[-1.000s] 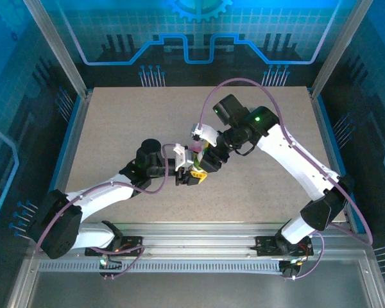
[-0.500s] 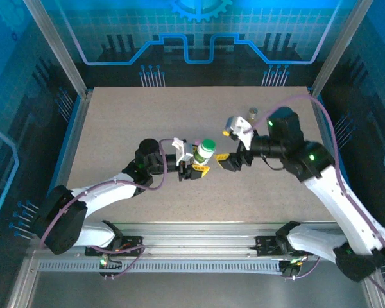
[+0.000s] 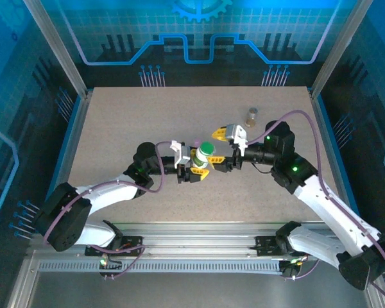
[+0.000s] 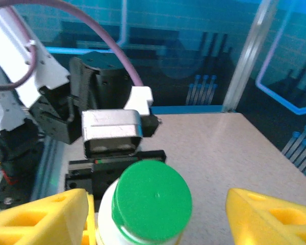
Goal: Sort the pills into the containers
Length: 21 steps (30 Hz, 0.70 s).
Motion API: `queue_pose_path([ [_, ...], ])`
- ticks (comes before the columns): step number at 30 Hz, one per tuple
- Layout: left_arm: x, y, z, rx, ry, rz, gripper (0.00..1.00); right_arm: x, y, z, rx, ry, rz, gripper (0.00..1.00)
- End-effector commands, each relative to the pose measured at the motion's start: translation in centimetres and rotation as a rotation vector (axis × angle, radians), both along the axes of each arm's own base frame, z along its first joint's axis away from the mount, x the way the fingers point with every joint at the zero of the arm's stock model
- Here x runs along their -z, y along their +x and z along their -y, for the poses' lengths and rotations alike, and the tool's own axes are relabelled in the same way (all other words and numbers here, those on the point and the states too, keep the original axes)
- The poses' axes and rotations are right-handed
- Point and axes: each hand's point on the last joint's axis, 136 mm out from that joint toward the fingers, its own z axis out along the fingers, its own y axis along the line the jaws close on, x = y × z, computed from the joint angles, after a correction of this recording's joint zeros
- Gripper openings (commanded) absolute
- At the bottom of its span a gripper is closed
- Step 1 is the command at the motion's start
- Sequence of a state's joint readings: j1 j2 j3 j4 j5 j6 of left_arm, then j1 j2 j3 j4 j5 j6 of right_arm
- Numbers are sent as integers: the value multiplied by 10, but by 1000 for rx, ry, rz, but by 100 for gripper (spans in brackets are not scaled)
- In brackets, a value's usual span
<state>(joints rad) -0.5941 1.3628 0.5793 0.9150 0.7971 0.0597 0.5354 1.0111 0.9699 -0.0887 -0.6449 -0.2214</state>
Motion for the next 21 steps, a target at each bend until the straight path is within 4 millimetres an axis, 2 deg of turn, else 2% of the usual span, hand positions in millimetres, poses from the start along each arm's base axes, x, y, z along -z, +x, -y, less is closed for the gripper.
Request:
queue_pose_path([
  [1,-3,-18,1,102,-19,91,0,-21,-18,-9,-159,35,29,72],
  [5,-2,-29,2,200,-15,85,0,-14,-27,-12,-261,-16,3,70],
  [10,-4,-33,3,244,-23,101,0,-3,-23,-11,-300,-80,-34,62],
  [21,-4,-31,3,251,-14,106,0,13,-26,-14,-372,-122,-77,64],
])
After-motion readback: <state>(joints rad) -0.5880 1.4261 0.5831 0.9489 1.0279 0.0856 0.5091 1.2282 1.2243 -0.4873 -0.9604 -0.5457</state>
